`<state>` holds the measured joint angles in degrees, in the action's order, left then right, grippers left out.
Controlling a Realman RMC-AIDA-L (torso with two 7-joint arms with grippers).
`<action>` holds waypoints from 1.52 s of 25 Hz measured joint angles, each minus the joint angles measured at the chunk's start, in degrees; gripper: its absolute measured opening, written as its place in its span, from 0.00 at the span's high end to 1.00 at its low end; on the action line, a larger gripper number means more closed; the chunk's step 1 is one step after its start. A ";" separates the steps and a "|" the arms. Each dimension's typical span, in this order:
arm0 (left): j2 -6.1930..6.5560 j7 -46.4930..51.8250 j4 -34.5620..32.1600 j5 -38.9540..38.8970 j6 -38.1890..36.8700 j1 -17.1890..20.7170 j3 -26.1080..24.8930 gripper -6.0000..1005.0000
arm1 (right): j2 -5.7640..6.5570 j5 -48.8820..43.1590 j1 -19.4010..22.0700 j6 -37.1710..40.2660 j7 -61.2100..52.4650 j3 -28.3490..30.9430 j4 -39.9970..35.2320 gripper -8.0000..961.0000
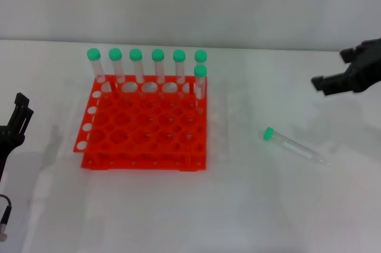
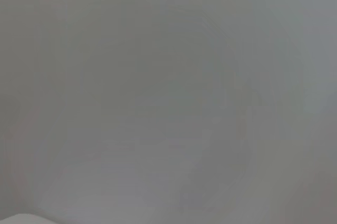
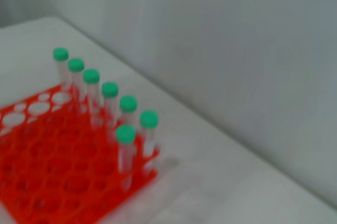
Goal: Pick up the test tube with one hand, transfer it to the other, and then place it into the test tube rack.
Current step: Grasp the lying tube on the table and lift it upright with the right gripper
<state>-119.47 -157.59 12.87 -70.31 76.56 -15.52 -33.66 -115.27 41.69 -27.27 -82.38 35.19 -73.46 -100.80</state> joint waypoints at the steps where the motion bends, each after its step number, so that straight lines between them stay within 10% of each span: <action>1: 0.00 0.00 0.01 0.00 0.00 -0.02 0.00 0.13 | -0.02 -1.73 -1.48 -2.07 -1.49 -1.02 -0.19 0.17; 23: -0.12 0.00 0.14 1.42 -0.30 -0.99 0.00 0.13 | -0.58 -15.06 -23.29 -0.10 -11.98 -20.89 35.86 0.22; 38: -0.21 0.50 0.61 1.40 -0.54 -1.03 0.00 0.13 | -0.87 -17.39 -25.97 3.47 -12.20 -22.48 45.22 0.42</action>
<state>-119.68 -157.08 13.47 -68.91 76.03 -16.54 -33.66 -116.14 24.30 -53.24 -78.91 22.99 -95.94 -55.59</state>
